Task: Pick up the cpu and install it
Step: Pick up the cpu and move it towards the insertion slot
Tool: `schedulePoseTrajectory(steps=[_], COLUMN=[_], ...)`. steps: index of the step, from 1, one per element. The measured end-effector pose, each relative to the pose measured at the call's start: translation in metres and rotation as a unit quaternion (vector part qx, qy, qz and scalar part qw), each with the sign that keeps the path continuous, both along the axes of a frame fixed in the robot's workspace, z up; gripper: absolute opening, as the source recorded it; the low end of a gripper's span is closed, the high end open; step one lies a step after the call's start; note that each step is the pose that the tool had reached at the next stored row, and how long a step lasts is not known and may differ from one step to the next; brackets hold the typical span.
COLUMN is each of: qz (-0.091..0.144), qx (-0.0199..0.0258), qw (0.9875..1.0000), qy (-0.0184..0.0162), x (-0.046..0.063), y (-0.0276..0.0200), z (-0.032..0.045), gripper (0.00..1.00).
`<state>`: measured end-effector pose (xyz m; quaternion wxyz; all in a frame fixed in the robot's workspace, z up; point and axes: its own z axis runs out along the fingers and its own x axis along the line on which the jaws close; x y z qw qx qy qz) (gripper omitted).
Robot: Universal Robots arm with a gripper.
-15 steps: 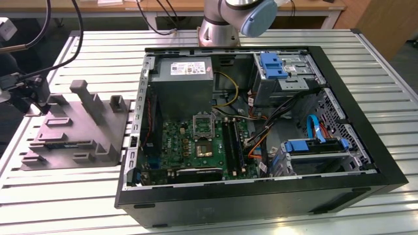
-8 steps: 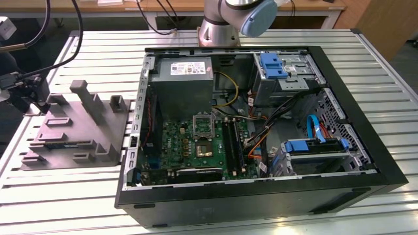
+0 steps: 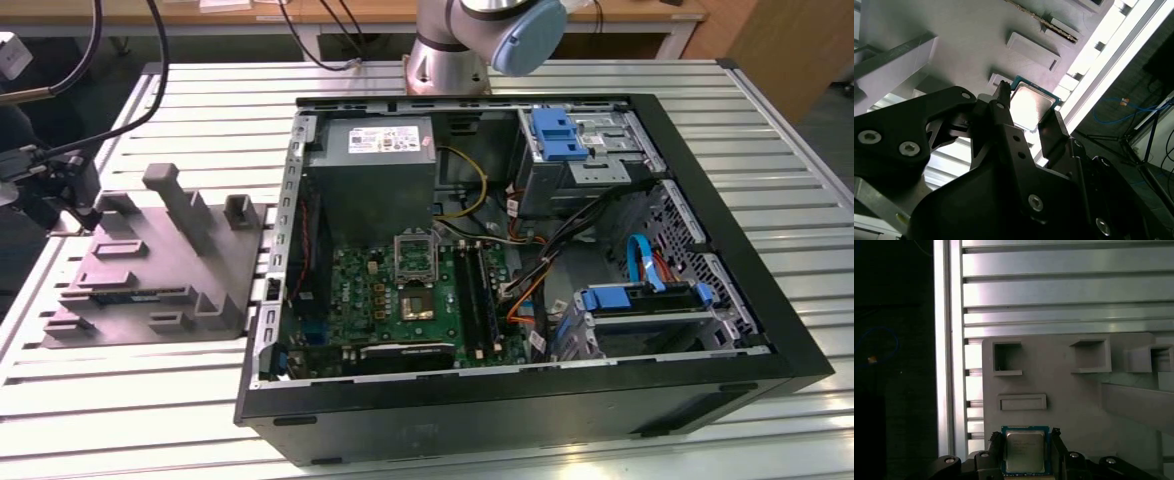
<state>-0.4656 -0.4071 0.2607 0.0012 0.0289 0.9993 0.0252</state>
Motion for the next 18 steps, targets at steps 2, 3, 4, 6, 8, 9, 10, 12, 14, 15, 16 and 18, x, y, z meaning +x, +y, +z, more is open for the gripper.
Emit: schedulePoseTrajectory(steps=[2,3,4,6,8,9,10,12,14,15,16,18], qz=[0.000,0.000,0.000,0.000,0.000,0.000,0.000,0.000,0.000,0.000,0.000,0.000], qx=[0.0000,0.0000,0.0000,0.0000,0.0000,0.0000,0.0000,0.0000,0.0000,0.0000,0.0000,0.0000], qw=[1.0000,1.0000,1.0000,1.0000,1.0000,1.0000,1.0000,1.0000,1.0000,1.0000,1.0000,1.0000], qy=[0.0000,0.0000,0.0000,0.0000,0.0000,0.0000,0.0000,0.0000,0.0000,0.0000,0.0000,0.0000], x=[0.0000,0.0000,0.0000,0.0000,0.0000,0.0000,0.0000,0.0000,0.0000,0.0000,0.0000,0.0000], y=[0.0000,0.0000,0.0000,0.0000,0.0000,0.0000,0.0000,0.0000,0.0000,0.0000,0.0000,0.0000], z=[0.0005,0.0006,0.0013,0.0022,0.0026,0.0027,0.0029,0.0033,0.0036,0.0038,0.0040,0.0043], gripper=[0.47,0.47,0.47,0.47,0.47,0.47,0.47,0.47,0.47,0.47,0.47,0.47])
